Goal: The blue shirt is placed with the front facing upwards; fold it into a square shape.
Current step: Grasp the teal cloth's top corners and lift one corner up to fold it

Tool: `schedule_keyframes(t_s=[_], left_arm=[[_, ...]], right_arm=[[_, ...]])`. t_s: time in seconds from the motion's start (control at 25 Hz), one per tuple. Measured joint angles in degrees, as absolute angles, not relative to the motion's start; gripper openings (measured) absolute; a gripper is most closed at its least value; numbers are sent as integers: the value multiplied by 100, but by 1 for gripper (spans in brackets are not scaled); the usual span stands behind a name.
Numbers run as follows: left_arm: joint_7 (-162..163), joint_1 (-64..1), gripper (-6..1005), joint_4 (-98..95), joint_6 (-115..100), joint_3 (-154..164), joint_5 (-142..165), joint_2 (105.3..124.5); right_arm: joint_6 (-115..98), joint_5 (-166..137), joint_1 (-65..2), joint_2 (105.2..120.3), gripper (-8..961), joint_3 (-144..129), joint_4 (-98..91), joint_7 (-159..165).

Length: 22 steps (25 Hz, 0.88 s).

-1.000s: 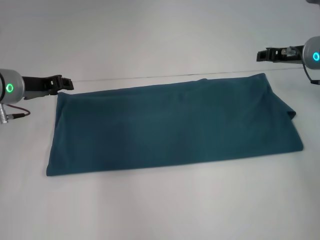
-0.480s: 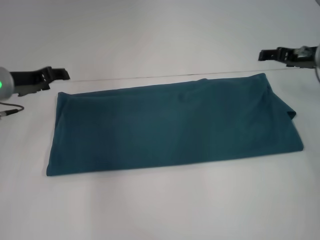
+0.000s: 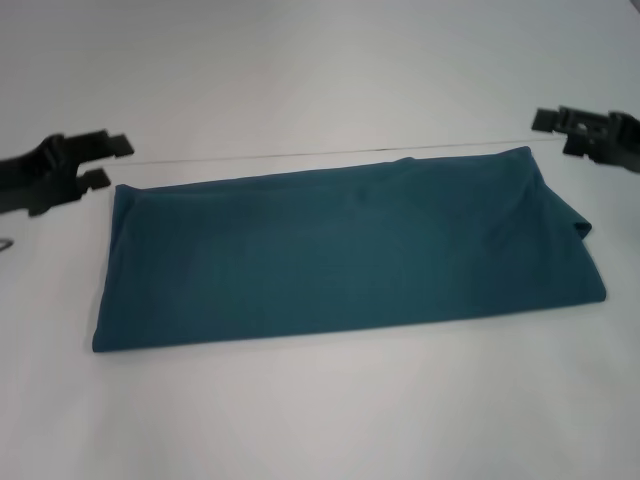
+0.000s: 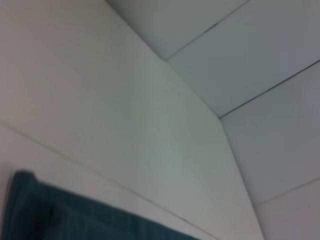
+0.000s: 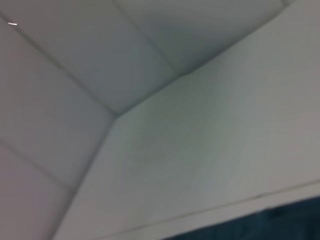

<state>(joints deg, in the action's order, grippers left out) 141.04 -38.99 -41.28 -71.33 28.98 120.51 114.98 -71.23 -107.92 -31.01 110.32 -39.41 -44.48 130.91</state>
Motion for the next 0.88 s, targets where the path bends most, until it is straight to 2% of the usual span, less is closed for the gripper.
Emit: schedule_keyframes(t_s=[0.16,0.44,0.72,0.88], left_arm=[[14081,-3579,657,-4113,-7544,2623,12039,11574],[13912,-3169,657,-3911,-7445,2619,12045,11785],[12899,-3255,658,-3832,-7075,2789,12093,11791],[12696,-3408,658,-3632,-6668,2853,12114,11858]], right_arm=[[-7977,-10614,-2732,11036,947,-3640,-4400,12774],[-8808,-10593,-2309,11159,946,-3382,-4237,12256],[-8979,-10605,-2273,11117,947,-3279,-3823,11968],[-8867,-10617,-2289,11117,946,-3275,-3785,11936]])
